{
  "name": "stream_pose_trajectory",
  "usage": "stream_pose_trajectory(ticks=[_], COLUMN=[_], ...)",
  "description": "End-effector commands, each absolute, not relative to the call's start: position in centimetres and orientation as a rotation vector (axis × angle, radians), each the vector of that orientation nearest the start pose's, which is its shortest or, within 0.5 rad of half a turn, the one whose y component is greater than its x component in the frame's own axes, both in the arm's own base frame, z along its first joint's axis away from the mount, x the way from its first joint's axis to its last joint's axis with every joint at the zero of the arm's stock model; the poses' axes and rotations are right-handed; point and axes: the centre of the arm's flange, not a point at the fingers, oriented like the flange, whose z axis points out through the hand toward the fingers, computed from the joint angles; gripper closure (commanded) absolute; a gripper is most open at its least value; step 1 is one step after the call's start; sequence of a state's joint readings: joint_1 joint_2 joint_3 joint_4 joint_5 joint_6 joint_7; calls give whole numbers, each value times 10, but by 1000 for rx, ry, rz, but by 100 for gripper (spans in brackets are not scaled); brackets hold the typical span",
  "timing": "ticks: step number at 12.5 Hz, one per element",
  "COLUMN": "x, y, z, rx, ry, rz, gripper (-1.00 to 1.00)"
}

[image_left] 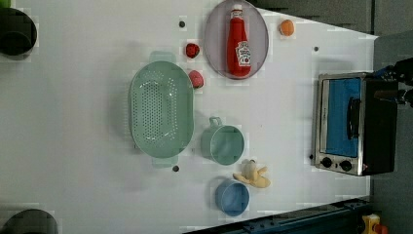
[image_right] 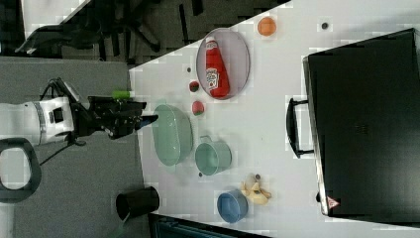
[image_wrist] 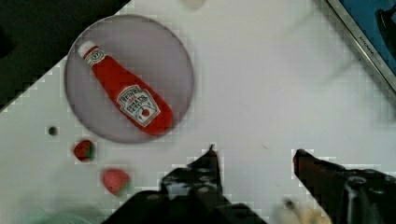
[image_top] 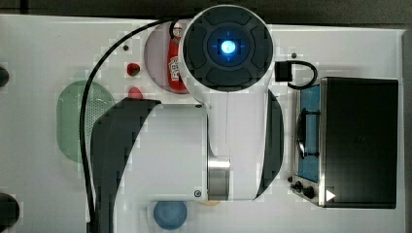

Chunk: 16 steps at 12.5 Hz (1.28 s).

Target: Flap open oven.

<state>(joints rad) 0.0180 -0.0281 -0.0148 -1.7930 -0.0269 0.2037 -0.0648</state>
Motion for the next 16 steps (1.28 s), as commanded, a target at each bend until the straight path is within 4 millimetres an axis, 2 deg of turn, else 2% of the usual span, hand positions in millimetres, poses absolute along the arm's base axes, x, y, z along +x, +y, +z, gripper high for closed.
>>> stream_pose_trajectory(ticks=[1,3,5,6,12,14,16], x=[435,435,435,435,435,435,437], y=[-35,-35,-35,-35,-38,-44,-51], z=[628,628,628,628,621,609,597], rx=[-2849,-2849,-2849,-2849,-2850,-2869,-2926], ry=[1358,1358,1358,1358,1368,1353,1224], rz=[7,7,7,8,30,61,91], gripper=[-59,-99,-100,-90,57,65,65])
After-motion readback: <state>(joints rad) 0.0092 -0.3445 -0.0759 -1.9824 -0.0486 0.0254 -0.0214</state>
